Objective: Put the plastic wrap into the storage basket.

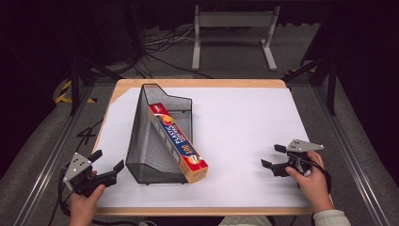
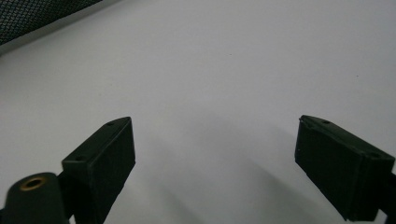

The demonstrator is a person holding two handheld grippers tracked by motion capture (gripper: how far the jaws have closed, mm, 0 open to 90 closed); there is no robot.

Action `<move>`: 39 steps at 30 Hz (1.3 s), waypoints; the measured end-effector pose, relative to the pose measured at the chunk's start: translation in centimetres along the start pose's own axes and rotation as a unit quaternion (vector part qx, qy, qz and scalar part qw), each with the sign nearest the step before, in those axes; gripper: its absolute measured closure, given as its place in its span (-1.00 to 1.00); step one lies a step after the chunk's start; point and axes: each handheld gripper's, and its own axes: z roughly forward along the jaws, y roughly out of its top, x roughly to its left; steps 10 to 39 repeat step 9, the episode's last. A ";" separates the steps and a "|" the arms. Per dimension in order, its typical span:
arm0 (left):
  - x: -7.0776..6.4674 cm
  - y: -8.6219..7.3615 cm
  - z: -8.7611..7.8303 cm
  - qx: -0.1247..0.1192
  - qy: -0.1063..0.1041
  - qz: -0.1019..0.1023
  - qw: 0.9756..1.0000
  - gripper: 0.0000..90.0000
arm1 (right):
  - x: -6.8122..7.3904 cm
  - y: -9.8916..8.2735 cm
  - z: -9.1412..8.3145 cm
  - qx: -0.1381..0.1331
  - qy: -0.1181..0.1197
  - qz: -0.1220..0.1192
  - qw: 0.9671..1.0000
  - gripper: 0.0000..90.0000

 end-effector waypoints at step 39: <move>0.1 -0.1 0.0 -0.002 0.000 -0.004 1.000 -0.75 | 0.3 0.1 -0.1 -0.006 0.000 0.013 1.000 -0.70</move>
